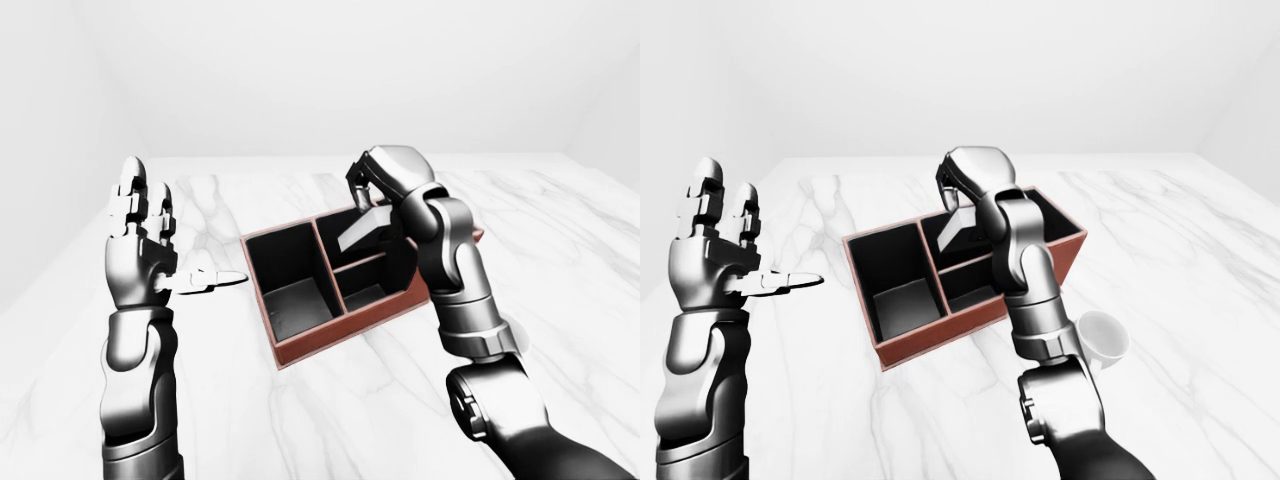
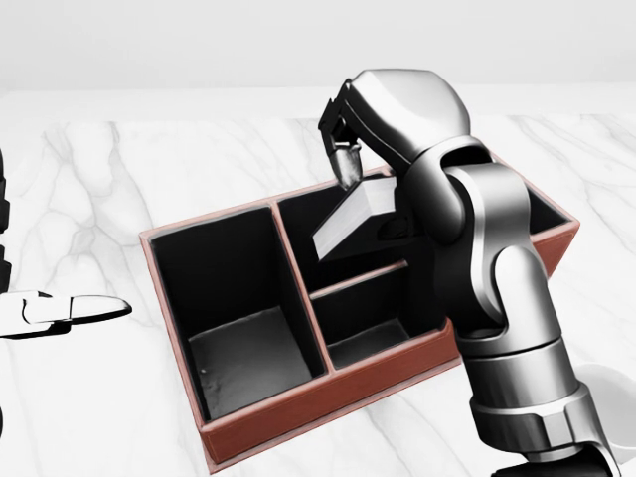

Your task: Pick up the book and place it in the front compartment of the caddy.

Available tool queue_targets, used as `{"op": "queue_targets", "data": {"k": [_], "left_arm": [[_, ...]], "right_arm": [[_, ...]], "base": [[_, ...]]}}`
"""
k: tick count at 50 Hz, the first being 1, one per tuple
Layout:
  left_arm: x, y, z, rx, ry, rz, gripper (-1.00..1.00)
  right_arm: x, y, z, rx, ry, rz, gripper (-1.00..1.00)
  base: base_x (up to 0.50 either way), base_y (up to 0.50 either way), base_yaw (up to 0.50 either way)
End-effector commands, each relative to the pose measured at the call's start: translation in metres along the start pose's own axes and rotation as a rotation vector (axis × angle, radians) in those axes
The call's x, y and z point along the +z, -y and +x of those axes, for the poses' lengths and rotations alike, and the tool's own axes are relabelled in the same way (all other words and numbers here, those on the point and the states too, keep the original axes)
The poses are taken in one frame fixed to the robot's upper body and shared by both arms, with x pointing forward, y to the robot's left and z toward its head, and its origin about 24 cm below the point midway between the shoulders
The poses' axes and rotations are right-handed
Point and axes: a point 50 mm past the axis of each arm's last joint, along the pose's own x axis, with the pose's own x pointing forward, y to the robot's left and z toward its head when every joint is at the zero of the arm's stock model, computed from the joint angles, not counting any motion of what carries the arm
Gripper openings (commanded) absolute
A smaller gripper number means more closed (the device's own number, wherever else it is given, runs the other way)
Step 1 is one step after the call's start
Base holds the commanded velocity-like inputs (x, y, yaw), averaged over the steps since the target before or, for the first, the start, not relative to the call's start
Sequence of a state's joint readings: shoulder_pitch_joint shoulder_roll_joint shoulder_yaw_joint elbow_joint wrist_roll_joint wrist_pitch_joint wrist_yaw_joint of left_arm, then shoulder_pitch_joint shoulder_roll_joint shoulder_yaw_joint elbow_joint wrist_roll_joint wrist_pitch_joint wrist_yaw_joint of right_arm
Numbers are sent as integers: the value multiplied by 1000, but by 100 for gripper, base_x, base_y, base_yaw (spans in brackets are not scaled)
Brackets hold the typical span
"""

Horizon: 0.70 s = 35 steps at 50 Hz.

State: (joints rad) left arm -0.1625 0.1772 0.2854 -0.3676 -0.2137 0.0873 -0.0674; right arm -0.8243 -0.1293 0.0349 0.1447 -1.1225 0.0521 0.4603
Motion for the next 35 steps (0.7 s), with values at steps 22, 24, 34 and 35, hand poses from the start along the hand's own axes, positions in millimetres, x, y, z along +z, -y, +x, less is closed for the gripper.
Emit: {"op": "queue_targets", "data": {"k": [22, 24, 34, 35], "left_arm": [[-1, 0, 0, 1, -2, 2, 100], [-1, 0, 0, 1, -2, 2, 100], [0, 0, 1, 3, 2, 2, 100], [0, -1, 1, 3, 2, 2, 100]], "right_arm": [[-9, -7, 24, -23, -23, -39, -100], [-10, -8, 25, -22, -26, -40, -100], [-8, -10, 30, -20, -24, -40, -100], [-7, -10, 30, -21, -23, -39, -100]], "base": [[0, 0, 0], [0, 0, 0], [0, 0, 0], [0, 0, 0]]}}
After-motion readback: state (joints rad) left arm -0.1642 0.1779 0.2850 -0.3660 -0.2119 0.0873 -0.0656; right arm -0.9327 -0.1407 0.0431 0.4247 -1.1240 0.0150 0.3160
